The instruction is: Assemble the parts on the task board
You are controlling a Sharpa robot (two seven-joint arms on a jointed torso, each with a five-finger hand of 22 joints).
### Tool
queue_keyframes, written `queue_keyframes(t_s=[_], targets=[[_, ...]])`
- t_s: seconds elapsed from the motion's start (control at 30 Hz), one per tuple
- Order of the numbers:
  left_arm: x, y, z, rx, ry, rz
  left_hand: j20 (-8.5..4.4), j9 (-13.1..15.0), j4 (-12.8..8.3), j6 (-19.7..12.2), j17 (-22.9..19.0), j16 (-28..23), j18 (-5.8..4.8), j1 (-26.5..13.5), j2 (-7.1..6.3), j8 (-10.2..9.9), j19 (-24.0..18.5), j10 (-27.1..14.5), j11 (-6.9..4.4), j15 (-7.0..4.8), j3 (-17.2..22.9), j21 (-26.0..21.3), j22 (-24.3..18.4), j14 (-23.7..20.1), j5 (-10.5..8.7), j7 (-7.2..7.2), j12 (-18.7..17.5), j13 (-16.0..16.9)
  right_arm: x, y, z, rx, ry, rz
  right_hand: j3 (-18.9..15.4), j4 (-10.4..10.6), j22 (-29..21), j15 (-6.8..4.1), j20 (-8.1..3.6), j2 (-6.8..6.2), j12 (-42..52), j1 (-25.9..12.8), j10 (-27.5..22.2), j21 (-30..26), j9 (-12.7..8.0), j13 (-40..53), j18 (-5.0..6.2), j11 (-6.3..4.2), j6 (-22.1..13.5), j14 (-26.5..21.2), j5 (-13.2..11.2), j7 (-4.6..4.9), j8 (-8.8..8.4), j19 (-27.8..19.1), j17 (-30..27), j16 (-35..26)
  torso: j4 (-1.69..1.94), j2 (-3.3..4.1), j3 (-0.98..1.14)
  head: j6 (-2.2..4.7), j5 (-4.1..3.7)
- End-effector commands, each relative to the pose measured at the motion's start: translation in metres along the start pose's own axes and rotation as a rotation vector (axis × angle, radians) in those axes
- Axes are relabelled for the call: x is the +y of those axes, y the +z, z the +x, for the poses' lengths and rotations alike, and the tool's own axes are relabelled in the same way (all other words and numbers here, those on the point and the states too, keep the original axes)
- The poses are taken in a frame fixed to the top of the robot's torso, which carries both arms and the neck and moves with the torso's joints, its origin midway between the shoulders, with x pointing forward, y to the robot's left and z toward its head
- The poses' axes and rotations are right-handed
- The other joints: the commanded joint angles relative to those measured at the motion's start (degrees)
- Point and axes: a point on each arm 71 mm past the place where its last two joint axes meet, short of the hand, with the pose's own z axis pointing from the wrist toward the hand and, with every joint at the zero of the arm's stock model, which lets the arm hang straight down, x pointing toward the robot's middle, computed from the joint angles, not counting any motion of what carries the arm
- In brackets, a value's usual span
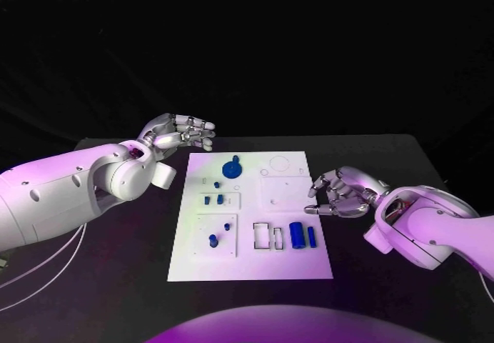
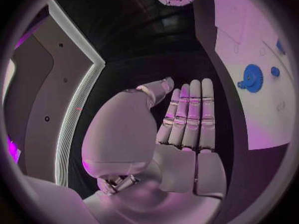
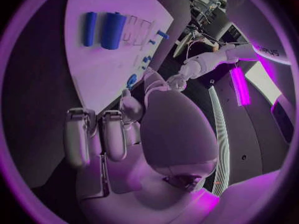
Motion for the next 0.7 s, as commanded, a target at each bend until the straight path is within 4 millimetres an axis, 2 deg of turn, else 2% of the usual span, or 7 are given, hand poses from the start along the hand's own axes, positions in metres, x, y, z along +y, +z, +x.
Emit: queue_keyframes(t_s=[0.03, 0.2, 0.27, 0.3, 0.37, 0.4, 0.7], targets=[[-0.001, -0.001, 0.003, 0.015, -0.011, 0.010, 0.11, -0.10, -0.05, -0.37, 0.09, -0.10, 0.56, -0.06, 0.18, 0.13, 0.21, -0.28, -0.02, -0.03, -0.41, -0.34, -0.06, -0.38, -0.16, 0.04, 0.26, 0.10, -0.007, -0.005, 0.007, 0.016, -0.114, 0.092, -1.21, 0.07, 13.98, -0.51, -0.27, 0.59, 5.65, -0.39, 2.86, 1.01, -0.25, 6.47, -1.28, -0.09, 0.71, 4.23, 0.24, -0.01, 0.53, 4.75, 5.63, 0.86, -0.03, 0.02, 0.05, -0.18, -0.87], [-0.002, -0.002, 0.005, 0.021, -0.014, 0.011, 0.11, -0.10, -0.05, -0.37, 0.09, -0.10, 0.56, -0.06, 0.18, 0.13, 0.21, -0.28, -0.02, -0.03, -0.41, -0.34, -0.06, -0.38, -0.16, 0.04, 0.26, 0.10, -0.013, -0.009, 0.016, 0.015, -0.168, 0.146, -3.76, 0.24, 14.25, -0.55, -0.30, -0.12, 8.34, -2.70, 4.35, 2.04, -0.58, 9.73, -1.49, -0.14, 1.28, 4.55, 0.28, -0.16, 0.69, 5.05, 7.63, 1.63, -0.06, -0.08, -0.11, -0.28, -1.49], [-0.002, -0.003, 0.006, 0.027, -0.016, 0.011, 0.11, -0.10, -0.05, -0.37, 0.09, -0.10, 0.56, -0.06, 0.18, 0.13, 0.21, -0.28, -0.02, -0.03, -0.41, -0.34, -0.06, -0.38, -0.16, 0.04, 0.26, 0.10, -0.015, -0.009, 0.022, 0.012, -0.177, 0.157, -4.17, 0.26, 14.19, -0.52, -0.28, 0.31, 7.81, -3.99, 3.87, 1.83, -0.60, 9.20, -1.44, -0.14, 1.23, 4.52, 0.32, -0.12, 0.74, 4.98, 7.58, 1.62, 0.03, -0.05, -0.14, -0.29, -1.80], [-0.002, -0.003, 0.007, 0.028, -0.017, 0.010, 0.11, -0.10, -0.05, -0.37, 0.09, -0.10, 0.56, -0.06, 0.18, 0.13, 0.21, -0.28, -0.02, -0.03, -0.41, -0.34, -0.06, -0.38, -0.16, 0.04, 0.26, 0.10, -0.015, -0.009, 0.024, 0.013, -0.179, 0.158, -4.28, 0.28, 14.12, -0.52, -0.28, 0.64, 7.46, -4.67, 3.57, 1.60, -0.54, 8.85, -1.39, -0.16, 1.38, 4.50, 0.33, -0.16, 0.92, 4.91, 7.50, 1.59, 0.02, -0.06, -0.17, -0.31, -1.82], [-0.002, -0.003, 0.007, 0.030, -0.017, 0.010, 0.12, -0.10, -0.01, -0.37, 0.12, -0.11, 0.55, -0.12, 0.17, 0.14, 0.22, -0.31, 0.00, -0.01, -0.44, -0.38, -0.08, -0.40, -0.16, 0.05, 0.26, 0.10, -0.015, -0.009, 0.029, 0.018, -0.180, 0.158, -4.36, 0.23, 14.05, -0.57, -0.29, 1.06, 6.68, -5.41, 2.93, 1.34, -0.17, 8.08, -1.34, -0.24, 1.80, 4.46, 0.37, -0.31, 1.51, 4.82, 7.42, 1.56, 0.05, -0.01, -0.08, -0.36, -1.78], [-0.002, -0.003, 0.007, 0.031, -0.018, 0.010, 0.12, -0.10, -0.01, -0.37, 0.12, -0.11, 0.55, -0.12, 0.17, 0.14, 0.22, -0.31, 0.00, -0.01, -0.44, -0.38, -0.08, -0.40, -0.16, 0.05, 0.26, 0.10, -0.014, -0.008, 0.031, 0.021, -0.180, 0.157, -5.98, 0.21, 14.00, -0.63, -0.30, 0.69, 6.26, -7.26, 2.59, 1.16, 0.17, 7.73, -1.30, -0.24, 1.70, 4.44, 0.29, -0.39, 1.87, 4.75, 7.37, 1.54, 0.05, 0.01, -0.03, -0.39, -1.73], [-0.002, -0.004, 0.005, 0.027, -0.016, 0.007, 0.12, -0.10, -0.01, -0.37, 0.12, -0.11, 0.55, -0.12, 0.17, 0.14, 0.22, -0.31, 0.00, -0.01, -0.44, -0.38, -0.08, -0.40, -0.16, 0.05, 0.26, 0.10, -0.008, -0.005, 0.046, 0.049, -0.184, 0.145, -7.53, 0.28, 13.95, -0.64, -0.34, 0.69, 5.91, -7.61, 2.36, 1.01, 0.74, 7.52, -1.27, -0.32, 1.28, 4.38, 0.34, -0.39, 2.35, 4.69, 7.21, 1.47, 0.03, 0.06, -0.10, -0.77, -1.53]])
